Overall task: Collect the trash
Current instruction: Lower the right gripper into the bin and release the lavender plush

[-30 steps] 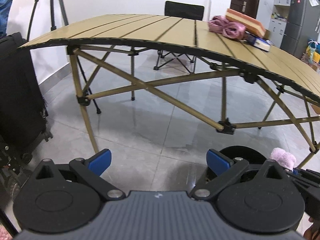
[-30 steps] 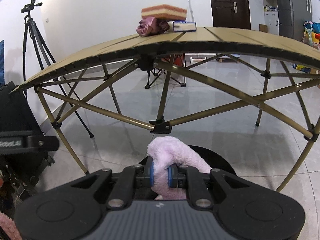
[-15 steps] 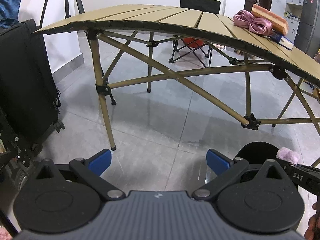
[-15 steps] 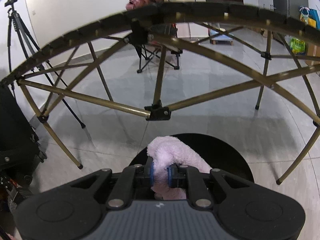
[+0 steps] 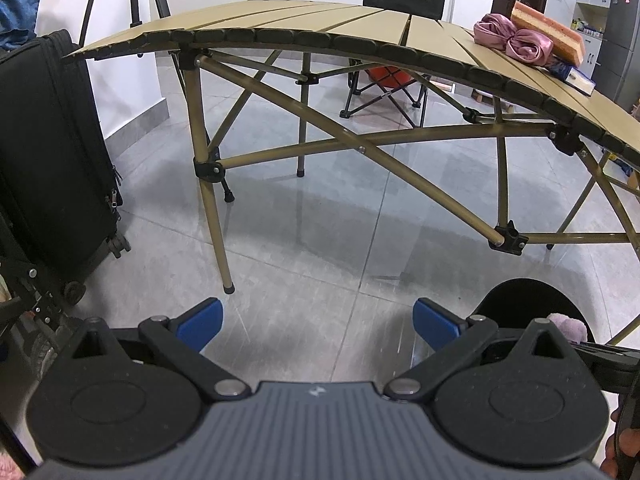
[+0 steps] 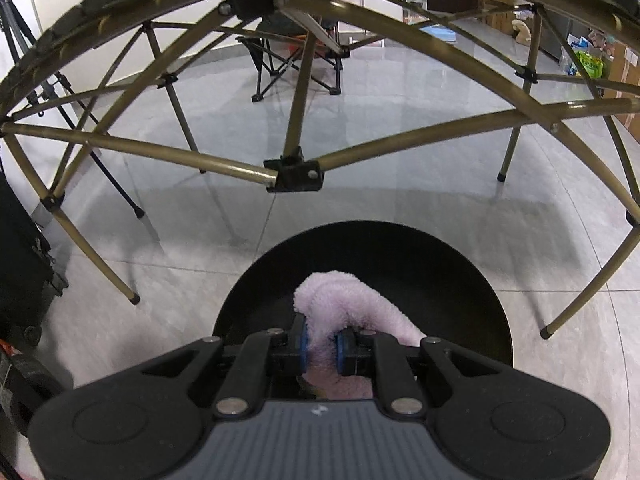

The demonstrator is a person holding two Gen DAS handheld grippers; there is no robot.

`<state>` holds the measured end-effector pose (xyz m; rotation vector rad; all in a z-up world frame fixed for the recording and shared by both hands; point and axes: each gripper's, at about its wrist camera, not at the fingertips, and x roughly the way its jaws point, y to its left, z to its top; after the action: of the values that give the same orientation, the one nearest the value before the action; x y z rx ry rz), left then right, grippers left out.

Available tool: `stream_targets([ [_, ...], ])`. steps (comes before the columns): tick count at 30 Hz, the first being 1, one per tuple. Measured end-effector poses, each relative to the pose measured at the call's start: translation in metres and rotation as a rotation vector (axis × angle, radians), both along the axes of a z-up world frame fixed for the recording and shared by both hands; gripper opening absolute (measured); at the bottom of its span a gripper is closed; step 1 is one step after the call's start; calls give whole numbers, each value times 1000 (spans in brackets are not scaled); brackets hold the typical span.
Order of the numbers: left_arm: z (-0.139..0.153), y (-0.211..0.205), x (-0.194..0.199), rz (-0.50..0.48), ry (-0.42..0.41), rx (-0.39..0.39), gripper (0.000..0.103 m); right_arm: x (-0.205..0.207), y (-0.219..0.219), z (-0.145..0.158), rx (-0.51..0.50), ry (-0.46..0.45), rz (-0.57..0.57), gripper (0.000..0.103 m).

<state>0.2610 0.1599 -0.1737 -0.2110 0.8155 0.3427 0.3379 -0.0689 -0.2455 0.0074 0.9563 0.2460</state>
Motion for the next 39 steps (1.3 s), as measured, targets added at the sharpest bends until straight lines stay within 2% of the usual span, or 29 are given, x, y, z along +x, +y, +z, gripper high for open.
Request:
stream_targets([
  [2, 0, 0, 0, -1, 2, 1, 103, 0, 0, 0, -2, 5, 0, 15],
  [5, 0, 0, 0, -1, 4, 2, 103, 1, -2, -1, -6, 17, -18, 27],
  [6, 0, -1, 0, -1, 4, 2, 103, 2, -3, -1, -4, 29, -23, 39],
  [7, 0, 0, 0, -1, 4, 2, 103, 3, -4, -2, -3, 38, -27, 59],
  [8, 0, 0, 0, -1, 5, 2, 103, 3, -4, -3, -7, 48, -32, 70],
  [9, 0, -1, 0, -2, 7, 2, 103, 4, -4, -4, -17, 58, -33, 91],
  [10, 0, -1, 0, -2, 8, 3, 103, 3, -3, -5, -27, 65, -30, 100],
  [11, 0, -1, 0, -4, 8, 4, 103, 3, -2, -5, -38, 73, -28, 103],
  [18, 1, -4, -1, -9, 7, 9, 103, 0, -4, -9, -35, 122, -22, 103],
  [39, 13, -17, -10, -40, -37, 8, 103, -18, -21, 12, -22, 74, -35, 103],
])
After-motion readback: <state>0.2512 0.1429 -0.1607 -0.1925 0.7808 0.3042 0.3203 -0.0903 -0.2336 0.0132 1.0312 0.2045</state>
